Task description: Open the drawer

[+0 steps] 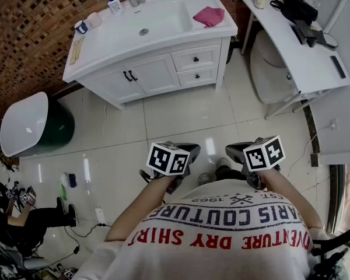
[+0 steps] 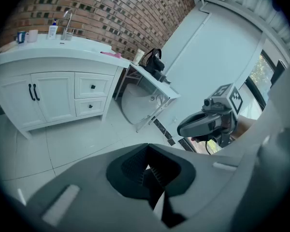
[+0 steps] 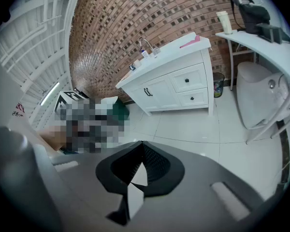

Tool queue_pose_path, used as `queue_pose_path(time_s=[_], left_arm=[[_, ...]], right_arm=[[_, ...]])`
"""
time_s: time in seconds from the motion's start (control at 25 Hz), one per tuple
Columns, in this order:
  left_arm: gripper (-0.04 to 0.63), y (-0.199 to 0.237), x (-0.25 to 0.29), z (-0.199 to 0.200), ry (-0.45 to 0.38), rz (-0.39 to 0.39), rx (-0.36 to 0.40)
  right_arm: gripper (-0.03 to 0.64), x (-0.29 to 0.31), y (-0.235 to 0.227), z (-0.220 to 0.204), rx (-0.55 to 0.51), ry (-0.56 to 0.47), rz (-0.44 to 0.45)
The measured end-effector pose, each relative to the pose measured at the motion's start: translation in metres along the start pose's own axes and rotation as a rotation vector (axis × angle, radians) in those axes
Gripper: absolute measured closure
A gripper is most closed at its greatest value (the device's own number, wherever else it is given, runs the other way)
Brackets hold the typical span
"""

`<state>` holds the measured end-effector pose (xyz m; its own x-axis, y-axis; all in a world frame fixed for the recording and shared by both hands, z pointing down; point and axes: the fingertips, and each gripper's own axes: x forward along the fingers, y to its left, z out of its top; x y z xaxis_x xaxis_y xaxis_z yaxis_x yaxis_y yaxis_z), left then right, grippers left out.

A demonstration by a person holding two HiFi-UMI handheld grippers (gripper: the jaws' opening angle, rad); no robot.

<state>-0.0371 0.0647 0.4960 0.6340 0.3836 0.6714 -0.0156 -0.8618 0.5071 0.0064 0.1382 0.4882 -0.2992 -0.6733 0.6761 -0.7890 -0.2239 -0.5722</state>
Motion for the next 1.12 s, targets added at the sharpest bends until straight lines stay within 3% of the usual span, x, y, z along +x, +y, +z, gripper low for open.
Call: queue_pose_path(time_s=[0.4, 0.92, 1.12], left_arm=[[0.598, 0.034, 0.032, 0.047, 0.030, 0.008, -0.013], [0.598, 0.123, 0.066, 0.191, 0.004, 0.116, -0.092], [0.598, 0.152, 0.065, 0.189, 0.015, 0.134, -0.175]], right_arm=[[0.607, 0.016, -0.051, 0.061, 0.011, -0.010, 0.008], [0.607, 0.046, -0.148, 0.222, -0.052, 0.073, 0.059], [0.609, 0.067, -0.160, 0.237, -0.038, 0.119, 0.087]])
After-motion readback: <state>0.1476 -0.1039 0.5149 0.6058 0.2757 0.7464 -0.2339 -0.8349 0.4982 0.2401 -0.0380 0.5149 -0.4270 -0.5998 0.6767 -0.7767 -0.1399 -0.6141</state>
